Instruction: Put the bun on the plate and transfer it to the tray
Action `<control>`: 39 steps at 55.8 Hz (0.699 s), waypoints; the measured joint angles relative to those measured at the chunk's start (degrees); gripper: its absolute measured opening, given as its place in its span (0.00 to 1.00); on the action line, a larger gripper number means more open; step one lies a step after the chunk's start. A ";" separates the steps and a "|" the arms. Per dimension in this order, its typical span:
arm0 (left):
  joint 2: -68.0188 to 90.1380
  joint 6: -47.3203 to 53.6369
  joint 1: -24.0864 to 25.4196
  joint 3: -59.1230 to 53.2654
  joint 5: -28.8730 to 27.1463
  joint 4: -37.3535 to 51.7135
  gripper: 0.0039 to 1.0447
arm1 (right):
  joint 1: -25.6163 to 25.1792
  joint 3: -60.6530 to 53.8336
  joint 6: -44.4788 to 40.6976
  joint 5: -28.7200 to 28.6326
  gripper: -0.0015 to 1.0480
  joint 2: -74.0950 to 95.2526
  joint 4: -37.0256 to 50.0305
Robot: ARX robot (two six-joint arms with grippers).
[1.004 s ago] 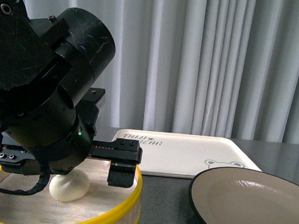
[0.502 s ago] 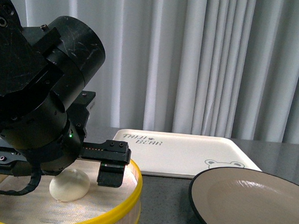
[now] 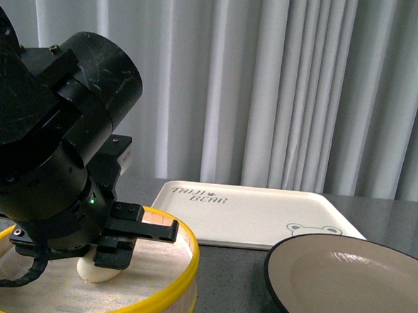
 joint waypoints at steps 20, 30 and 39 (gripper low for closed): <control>-5.05 7.34 -6.19 1.20 7.41 10.08 0.04 | 0.00 0.00 0.00 0.00 0.92 0.00 0.00; -0.70 12.28 -15.67 6.10 14.36 9.66 0.04 | 0.00 0.00 0.00 0.00 0.92 0.00 0.00; 9.03 12.09 -21.51 16.22 13.68 2.27 0.04 | 0.00 0.00 0.00 0.00 0.92 0.00 0.00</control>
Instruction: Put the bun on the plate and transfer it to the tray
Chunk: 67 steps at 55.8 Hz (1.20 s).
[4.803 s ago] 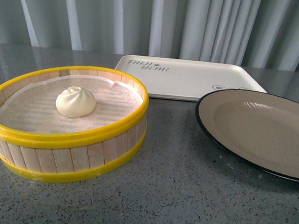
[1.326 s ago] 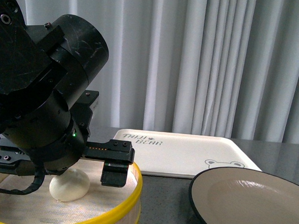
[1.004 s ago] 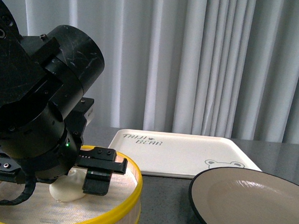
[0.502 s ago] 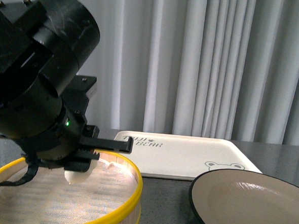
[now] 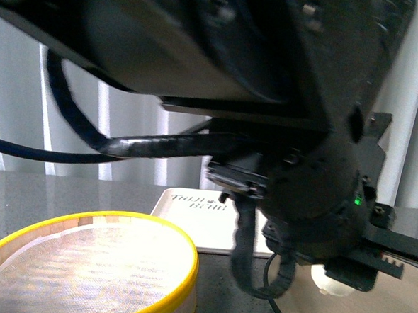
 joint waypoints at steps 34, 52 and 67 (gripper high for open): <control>16.39 -9.53 -3.98 20.59 -7.93 -14.43 0.04 | 0.00 0.00 0.00 0.00 0.92 0.00 0.00; 17.33 -13.62 -3.96 24.13 -4.70 -16.48 0.39 | 0.00 0.00 0.00 0.00 0.92 0.00 0.00; 17.55 -14.01 -3.98 25.07 -5.09 -16.55 0.77 | 0.00 0.00 0.00 0.00 0.92 0.00 0.00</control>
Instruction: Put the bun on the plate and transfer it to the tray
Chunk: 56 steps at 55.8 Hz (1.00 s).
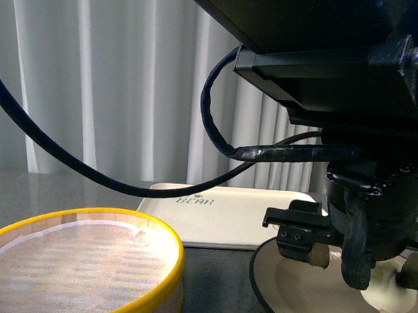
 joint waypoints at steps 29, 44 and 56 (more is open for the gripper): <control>1.53 -0.04 1.03 3.80 -1.05 -1.75 0.94 | 0.00 0.00 0.00 0.00 0.92 0.00 0.00; 1.44 -0.04 4.42 6.25 -1.20 -2.36 0.94 | 0.00 0.00 0.00 0.00 0.92 0.00 0.00; -3.26 0.00 14.03 4.55 -1.03 -0.57 0.94 | 0.00 0.00 0.00 0.00 0.92 0.00 0.00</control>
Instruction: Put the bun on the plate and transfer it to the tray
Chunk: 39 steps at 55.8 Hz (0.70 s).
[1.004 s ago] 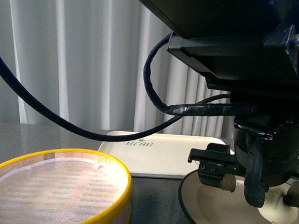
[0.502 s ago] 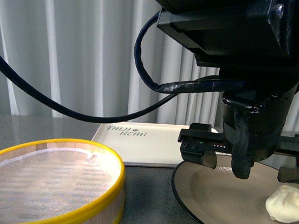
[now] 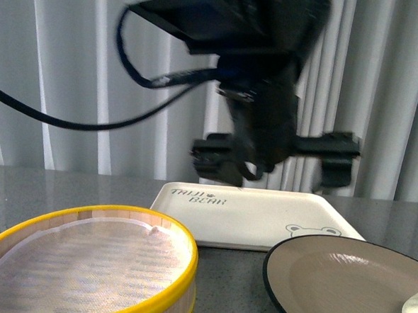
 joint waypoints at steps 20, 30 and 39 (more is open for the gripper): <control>-18.60 2.32 17.64 -21.68 -10.40 6.95 0.94 | 0.00 0.00 0.00 0.02 0.92 0.00 0.00; -19.87 5.57 18.29 -26.34 -8.44 14.14 0.89 | 0.00 0.00 0.00 -0.02 0.92 0.00 0.00; -29.62 11.69 19.30 -50.73 -3.04 52.81 0.64 | 0.00 0.00 0.00 0.13 0.92 0.00 0.00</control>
